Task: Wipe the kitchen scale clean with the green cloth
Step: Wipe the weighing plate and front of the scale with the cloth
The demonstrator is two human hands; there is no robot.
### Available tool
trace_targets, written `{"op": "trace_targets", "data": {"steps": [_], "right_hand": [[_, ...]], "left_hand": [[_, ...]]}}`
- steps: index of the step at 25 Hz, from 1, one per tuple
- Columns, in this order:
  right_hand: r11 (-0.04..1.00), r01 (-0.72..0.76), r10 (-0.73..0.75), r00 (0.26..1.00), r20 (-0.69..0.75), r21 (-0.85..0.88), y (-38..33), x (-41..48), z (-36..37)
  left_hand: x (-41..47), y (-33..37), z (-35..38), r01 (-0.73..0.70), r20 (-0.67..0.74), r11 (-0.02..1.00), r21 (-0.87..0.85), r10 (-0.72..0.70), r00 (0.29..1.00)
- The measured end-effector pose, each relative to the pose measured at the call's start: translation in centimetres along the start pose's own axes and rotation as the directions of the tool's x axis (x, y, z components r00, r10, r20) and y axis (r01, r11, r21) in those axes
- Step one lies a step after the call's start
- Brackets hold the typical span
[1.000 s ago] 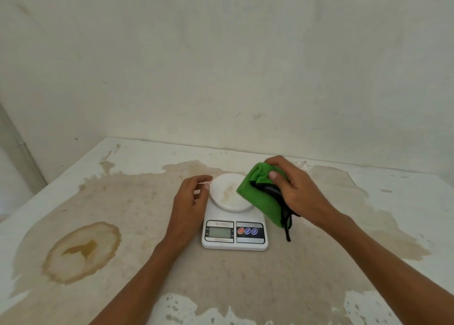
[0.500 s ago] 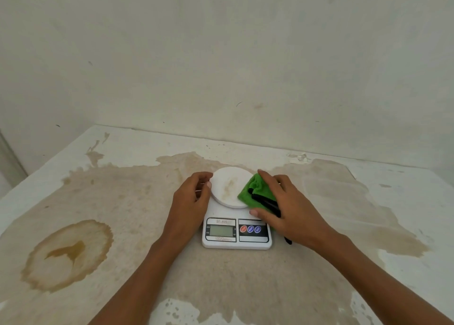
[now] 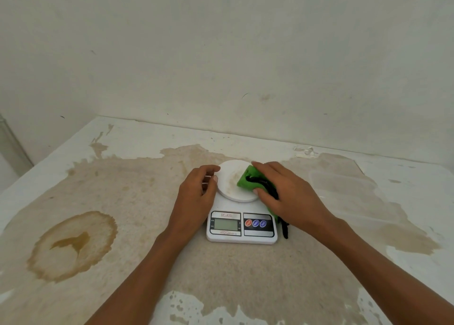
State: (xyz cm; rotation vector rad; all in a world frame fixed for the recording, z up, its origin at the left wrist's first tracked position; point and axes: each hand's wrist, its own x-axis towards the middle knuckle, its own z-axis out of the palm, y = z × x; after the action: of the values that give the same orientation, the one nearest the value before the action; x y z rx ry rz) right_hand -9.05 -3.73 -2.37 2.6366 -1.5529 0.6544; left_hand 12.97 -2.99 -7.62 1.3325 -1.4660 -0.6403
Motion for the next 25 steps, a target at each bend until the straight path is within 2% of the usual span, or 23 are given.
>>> {"op": "trace_targets", "data": {"steps": [5, 8, 13, 19, 21, 25], "right_hand": [[0.992, -0.117, 0.12, 0.991, -0.058, 0.042, -0.1, 0.6, 0.8], [0.993, -0.117, 0.118, 0.989, -0.093, 0.024, 0.0, 1.5, 1.1], [0.99, -0.14, 0.139, 0.989, -0.051, -0.018, -0.3, 2.9, 1.2], [0.994, 0.112, -0.113, 0.989, 0.092, 0.021, -0.4, 0.3, -0.5], [0.997, 0.08, -0.081, 0.991, 0.105, 0.019, 0.3, 0.2, -1.0], [0.998, -0.065, 0.066, 0.997, 0.037, -0.017, 1.7, 2.4, -0.1]], "left_hand": [[0.0, -0.1, -0.3, 0.019, 0.005, 0.999, -0.041, -0.019, 1.0], [0.1, -0.1, -0.3, 0.033, 0.005, 0.997, -0.07, -0.033, 0.999], [0.1, -0.3, -0.5, 0.05, 0.01, 0.994, -0.095, -0.05, 0.999], [0.1, -0.4, -0.4, 0.055, 0.02, 0.992, -0.115, -0.053, 0.998], [0.1, -0.4, -0.4, 0.055, 0.021, 0.992, -0.113, -0.053, 0.998], [0.1, -0.4, -0.3, 0.062, 0.018, 0.991, -0.12, -0.06, 0.998]]}}
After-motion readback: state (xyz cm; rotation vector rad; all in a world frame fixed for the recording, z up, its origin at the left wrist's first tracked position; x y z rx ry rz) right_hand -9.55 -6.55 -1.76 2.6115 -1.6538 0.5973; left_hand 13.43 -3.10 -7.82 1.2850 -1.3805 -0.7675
